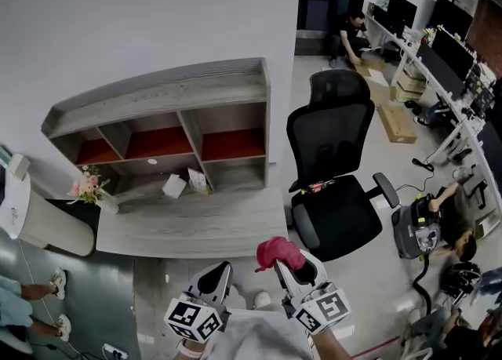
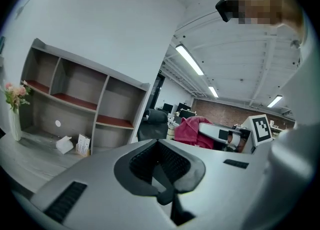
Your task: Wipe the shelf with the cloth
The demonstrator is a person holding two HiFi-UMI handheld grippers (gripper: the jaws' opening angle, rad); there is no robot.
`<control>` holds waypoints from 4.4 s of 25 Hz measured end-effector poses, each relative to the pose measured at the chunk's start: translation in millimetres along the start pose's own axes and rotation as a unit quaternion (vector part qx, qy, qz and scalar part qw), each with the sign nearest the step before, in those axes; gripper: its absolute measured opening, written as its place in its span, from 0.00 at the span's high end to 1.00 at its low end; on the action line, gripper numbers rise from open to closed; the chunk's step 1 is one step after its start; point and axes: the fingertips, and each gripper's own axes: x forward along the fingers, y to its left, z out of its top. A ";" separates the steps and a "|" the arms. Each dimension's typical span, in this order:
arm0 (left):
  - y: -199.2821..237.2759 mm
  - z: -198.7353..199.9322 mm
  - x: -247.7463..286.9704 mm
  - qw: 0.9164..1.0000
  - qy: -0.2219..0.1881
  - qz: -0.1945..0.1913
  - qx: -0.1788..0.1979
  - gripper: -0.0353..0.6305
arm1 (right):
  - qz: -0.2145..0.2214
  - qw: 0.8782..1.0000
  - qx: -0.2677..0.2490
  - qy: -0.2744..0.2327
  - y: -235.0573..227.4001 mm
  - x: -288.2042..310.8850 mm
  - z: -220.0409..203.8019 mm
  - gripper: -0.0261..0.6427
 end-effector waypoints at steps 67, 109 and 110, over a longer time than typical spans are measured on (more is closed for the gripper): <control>227.3 141.4 130.6 0.997 -0.051 -0.050 0.023 0.94 | -0.001 0.984 -0.160 -0.074 -30.4 381.6 30.9 0.78; 255.9 135.9 142.7 0.999 -0.020 -0.029 0.036 0.94 | -0.025 0.969 -0.231 -0.087 -76.4 512.5 31.0 0.77; 254.5 135.1 142.5 0.999 -0.020 -0.029 0.036 0.94 | -0.030 0.969 -0.229 -0.087 -80.3 510.4 31.6 0.77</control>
